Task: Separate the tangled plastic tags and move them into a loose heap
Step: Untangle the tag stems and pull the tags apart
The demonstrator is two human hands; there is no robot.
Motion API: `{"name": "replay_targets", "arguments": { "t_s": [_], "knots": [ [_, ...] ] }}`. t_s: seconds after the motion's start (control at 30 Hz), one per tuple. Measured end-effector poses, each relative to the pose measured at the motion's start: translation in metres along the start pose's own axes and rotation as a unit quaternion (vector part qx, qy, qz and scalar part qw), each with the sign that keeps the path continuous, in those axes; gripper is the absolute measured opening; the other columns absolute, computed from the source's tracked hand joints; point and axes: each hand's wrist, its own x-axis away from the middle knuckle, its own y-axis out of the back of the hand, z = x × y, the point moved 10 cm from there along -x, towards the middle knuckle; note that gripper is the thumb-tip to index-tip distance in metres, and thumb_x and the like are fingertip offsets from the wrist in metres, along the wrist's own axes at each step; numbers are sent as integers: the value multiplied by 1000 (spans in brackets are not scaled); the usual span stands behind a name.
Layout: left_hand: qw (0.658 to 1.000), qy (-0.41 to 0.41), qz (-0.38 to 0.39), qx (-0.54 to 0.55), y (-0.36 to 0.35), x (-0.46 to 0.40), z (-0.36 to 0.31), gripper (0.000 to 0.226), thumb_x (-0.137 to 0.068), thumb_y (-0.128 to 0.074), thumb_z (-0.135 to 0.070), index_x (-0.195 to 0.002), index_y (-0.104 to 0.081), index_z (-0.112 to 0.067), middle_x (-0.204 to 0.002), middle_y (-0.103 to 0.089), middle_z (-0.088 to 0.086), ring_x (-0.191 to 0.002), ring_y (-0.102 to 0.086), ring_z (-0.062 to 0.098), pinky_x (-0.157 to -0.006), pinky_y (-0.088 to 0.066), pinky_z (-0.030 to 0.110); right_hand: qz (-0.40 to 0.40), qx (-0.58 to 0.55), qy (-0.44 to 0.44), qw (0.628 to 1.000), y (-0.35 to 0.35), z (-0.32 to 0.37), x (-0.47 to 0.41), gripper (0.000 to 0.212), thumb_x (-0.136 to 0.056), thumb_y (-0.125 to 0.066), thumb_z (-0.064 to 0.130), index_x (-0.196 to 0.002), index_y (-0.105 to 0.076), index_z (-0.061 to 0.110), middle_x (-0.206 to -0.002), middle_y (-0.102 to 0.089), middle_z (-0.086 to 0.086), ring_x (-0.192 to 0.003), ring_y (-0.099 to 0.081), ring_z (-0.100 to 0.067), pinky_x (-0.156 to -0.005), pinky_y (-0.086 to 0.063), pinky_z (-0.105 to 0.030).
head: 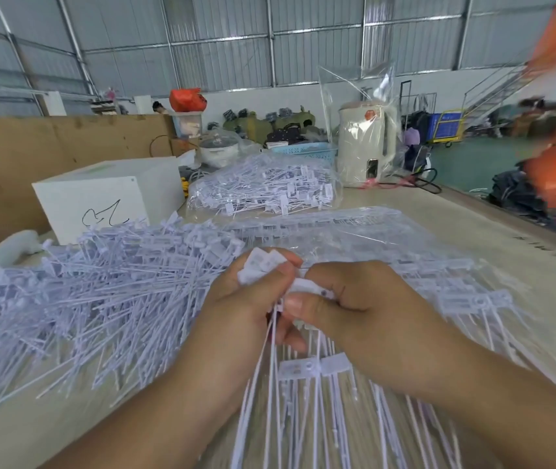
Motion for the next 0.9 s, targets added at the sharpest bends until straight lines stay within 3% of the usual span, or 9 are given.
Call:
{"name": "replay_targets", "arguments": {
  "t_s": [0.1, 0.23, 0.37, 0.43, 0.5, 0.6, 0.67, 0.8, 0.9],
  "knots": [
    [1000, 10, -24, 16, 4, 0, 2, 13, -71, -64, -24, -79, -72, -18, -64, -65, 11, -39, -52, 16, -37, -44, 25, -39, 93, -1, 995, -1, 6, 2, 24, -96, -52, 41, -80, -63, 27, -54, -55, 33, -55, -55, 9, -53, -36, -14],
    [998, 20, 15, -60, 2, -4, -8, 12, -71, -63, -27, -75, -72, -20, -60, -63, 7, -35, -48, 12, -37, -45, 24, -58, 111, 38, 991, 1, 20, 4, 16, -99, -56, 31, -90, -69, 28, -52, -51, 37, -52, -52, 15, -52, -36, -8],
    [991, 29, 50, -122, 3, -2, -14, 20, -76, -61, -27, -88, -66, -11, -49, -58, -3, -35, -49, 8, -34, -40, 17, -48, 136, 51, 988, 4, 20, 4, 14, -98, -56, 38, -94, -70, 35, -50, -50, 20, -45, -47, -2, -47, -28, -18],
    [988, 48, 59, -132, 3, -1, -11, 17, -79, -61, -27, -86, -66, -12, -46, -54, -2, -34, -48, 9, -33, -37, 16, -41, 131, 66, 988, 4, 22, 5, 15, -98, -56, 35, -92, -69, 39, -51, -49, 23, -43, -45, -4, -45, -28, -14],
    [990, 90, 73, -84, 2, 0, -5, 15, -76, -65, -29, -82, -70, -16, -48, -48, 3, -35, -42, 10, -34, -37, 19, -46, 151, 75, 985, 6, 25, 5, 16, -97, -54, 37, -91, -69, 37, -52, -50, 29, -45, -46, -1, -45, -31, -13],
    [980, 169, 108, -3, -4, 5, 9, 13, -69, -70, -31, -77, -73, -22, -48, -44, 3, -34, -35, 8, -35, -34, 17, -61, 216, 71, 972, 9, 27, 5, 30, -92, -47, 46, -80, -63, 24, -47, -38, 14, -46, -42, -4, -44, -28, -19],
    [971, 206, 116, 29, -4, 4, 16, 14, -68, -70, -30, -78, -73, -20, -46, -42, 2, -31, -33, 6, -33, -33, 15, -61, 260, 96, 959, 8, 35, 6, 31, -94, -46, 44, -74, -53, 22, -50, -32, 13, -45, -38, -7, -42, -31, -24],
    [967, 232, -24, 98, 45, -12, 18, 9, -78, -62, -21, -82, -64, -14, -44, -39, -2, -27, -28, 6, -30, -31, 14, -133, 291, 119, 940, 34, 43, 9, 39, -96, -47, 45, -65, -29, 28, -49, -26, 11, -41, -31, -6, -41, -29, -24],
    [989, 112, -86, 45, 70, -22, -3, 13, -81, -63, -29, -88, -65, -19, -50, -45, 0, -34, -31, 9, -35, -33, 17, -153, 84, 46, 984, 55, 18, 11, 33, -90, -50, 53, -71, -43, 27, -47, -34, 8, -40, -30, -7, -41, -24, -19]
  ]
}}
